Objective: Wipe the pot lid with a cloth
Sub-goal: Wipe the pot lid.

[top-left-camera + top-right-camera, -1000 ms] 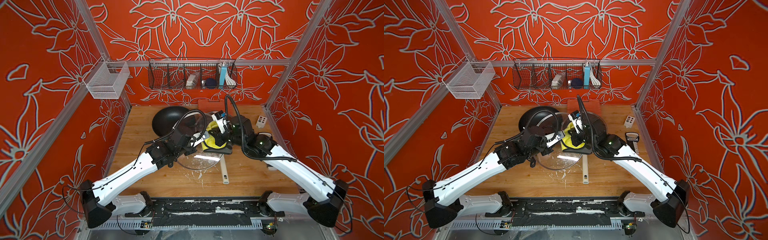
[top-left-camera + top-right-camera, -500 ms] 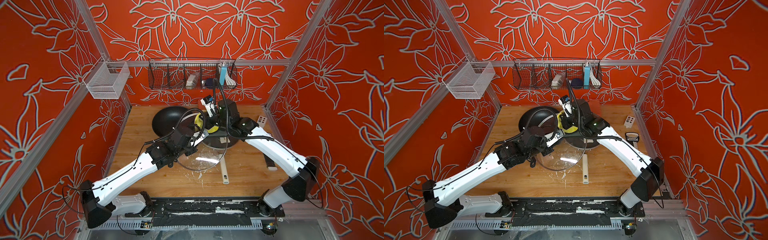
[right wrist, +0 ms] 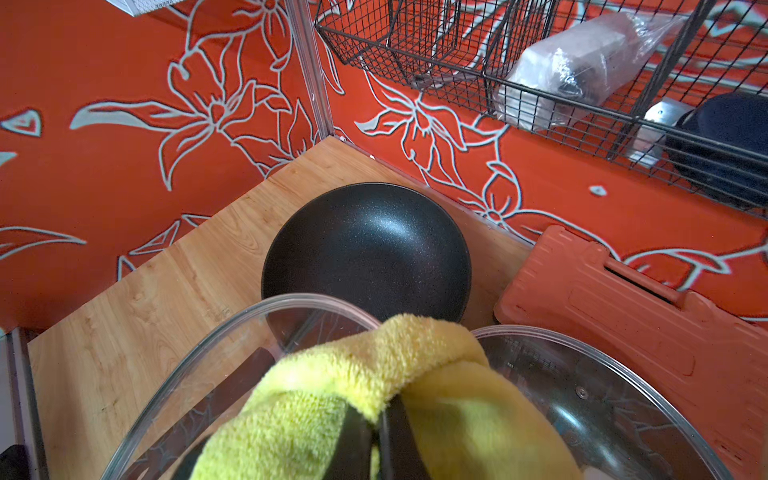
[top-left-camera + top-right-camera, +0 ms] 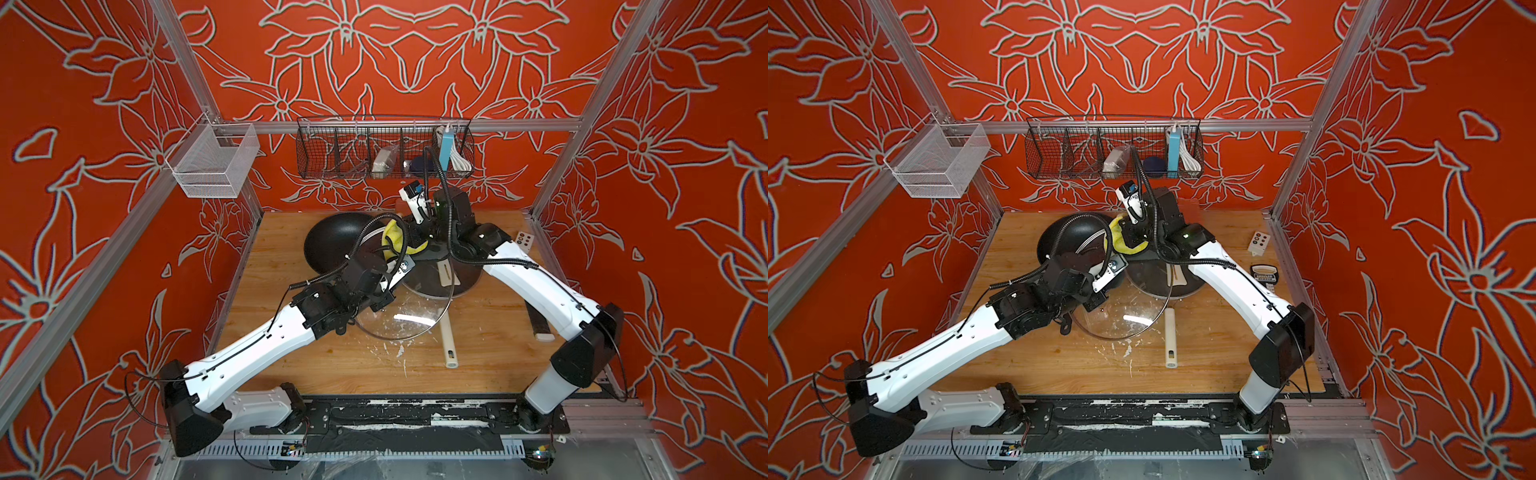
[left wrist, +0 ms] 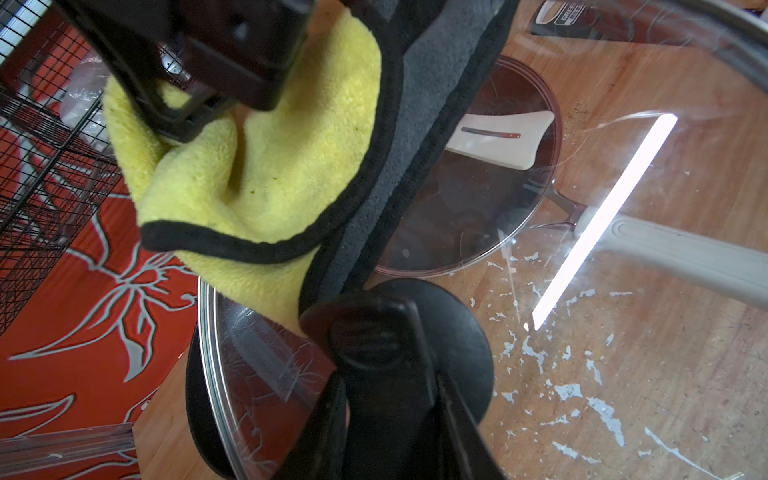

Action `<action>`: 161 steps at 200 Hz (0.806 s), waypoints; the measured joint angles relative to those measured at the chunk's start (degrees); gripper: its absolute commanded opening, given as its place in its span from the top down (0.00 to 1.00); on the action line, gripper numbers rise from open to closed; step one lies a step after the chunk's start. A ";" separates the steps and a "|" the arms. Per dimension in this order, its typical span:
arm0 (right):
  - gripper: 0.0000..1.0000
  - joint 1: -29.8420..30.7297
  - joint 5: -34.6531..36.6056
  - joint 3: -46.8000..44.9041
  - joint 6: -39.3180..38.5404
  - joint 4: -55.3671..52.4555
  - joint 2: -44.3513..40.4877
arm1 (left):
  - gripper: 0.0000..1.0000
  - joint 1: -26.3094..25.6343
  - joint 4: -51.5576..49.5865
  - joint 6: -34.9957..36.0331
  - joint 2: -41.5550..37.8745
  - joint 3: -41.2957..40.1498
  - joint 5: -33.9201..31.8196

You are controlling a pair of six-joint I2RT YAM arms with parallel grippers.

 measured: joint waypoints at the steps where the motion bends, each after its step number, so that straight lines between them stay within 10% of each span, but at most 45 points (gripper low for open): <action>1: 1.00 -0.02 -0.02 -0.22 0.00 -0.02 -0.20 | 1.00 0.00 -0.02 -0.02 0.00 0.00 -0.02; 161: 1.00 -0.02 -1.11 -12.50 -1.81 -4.09 -14.75 | 1.00 0.87 0.28 -12.81 2.95 2.82 -9.14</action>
